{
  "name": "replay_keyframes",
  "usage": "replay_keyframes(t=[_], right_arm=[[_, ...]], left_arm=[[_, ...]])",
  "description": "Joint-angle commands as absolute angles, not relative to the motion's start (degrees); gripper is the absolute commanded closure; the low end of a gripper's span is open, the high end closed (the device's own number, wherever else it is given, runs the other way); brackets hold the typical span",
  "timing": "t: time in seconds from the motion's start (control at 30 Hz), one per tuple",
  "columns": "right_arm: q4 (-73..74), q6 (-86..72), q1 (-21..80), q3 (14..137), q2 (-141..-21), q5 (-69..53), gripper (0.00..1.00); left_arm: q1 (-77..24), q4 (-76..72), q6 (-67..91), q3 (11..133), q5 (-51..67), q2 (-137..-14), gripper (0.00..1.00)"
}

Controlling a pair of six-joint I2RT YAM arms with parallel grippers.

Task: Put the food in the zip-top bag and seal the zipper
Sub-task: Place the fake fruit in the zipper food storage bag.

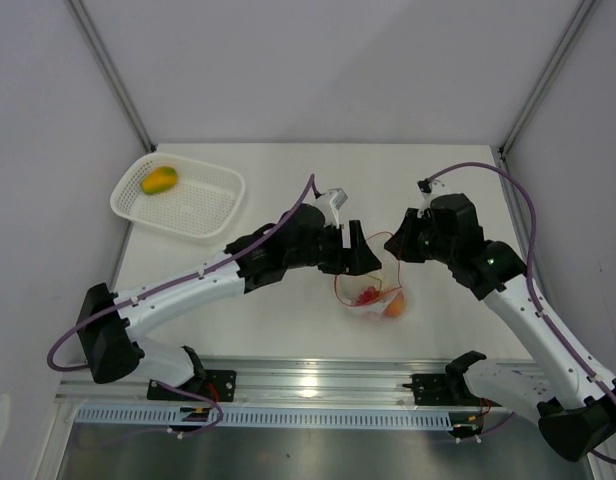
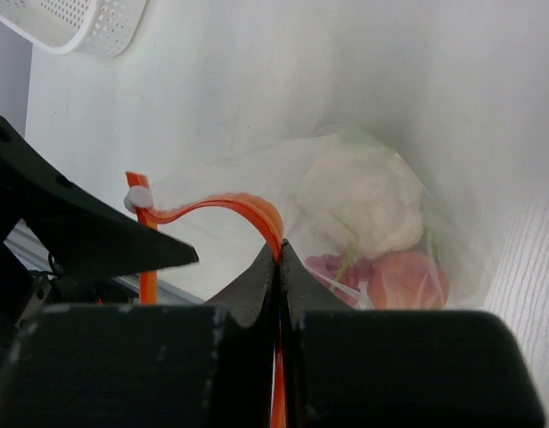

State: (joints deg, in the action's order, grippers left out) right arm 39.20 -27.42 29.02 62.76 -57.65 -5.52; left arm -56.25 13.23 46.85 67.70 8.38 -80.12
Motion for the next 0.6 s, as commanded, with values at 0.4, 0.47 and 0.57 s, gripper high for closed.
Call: replay_keyframes(t=[0.4, 0.47, 0.57], right_arm=[[38.67, -25.84, 28.83, 64.07, -56.78, -5.63, 1.00], [38.67, -25.49, 28.83, 64.25, -57.13, -5.54, 1.00], [38.50, -24.88, 28.74, 64.51, -57.83, -6.06, 1.00]], left_arm=[[-41.41, 29.18, 38.94, 68.65, -11.76, -66.72, 0.02], [-37.72, 29.27, 39.28, 66.80, -15.45, -64.61, 0.01], [-30.78, 24.54, 39.90, 62.67, -17.58, -63.28, 0.01]])
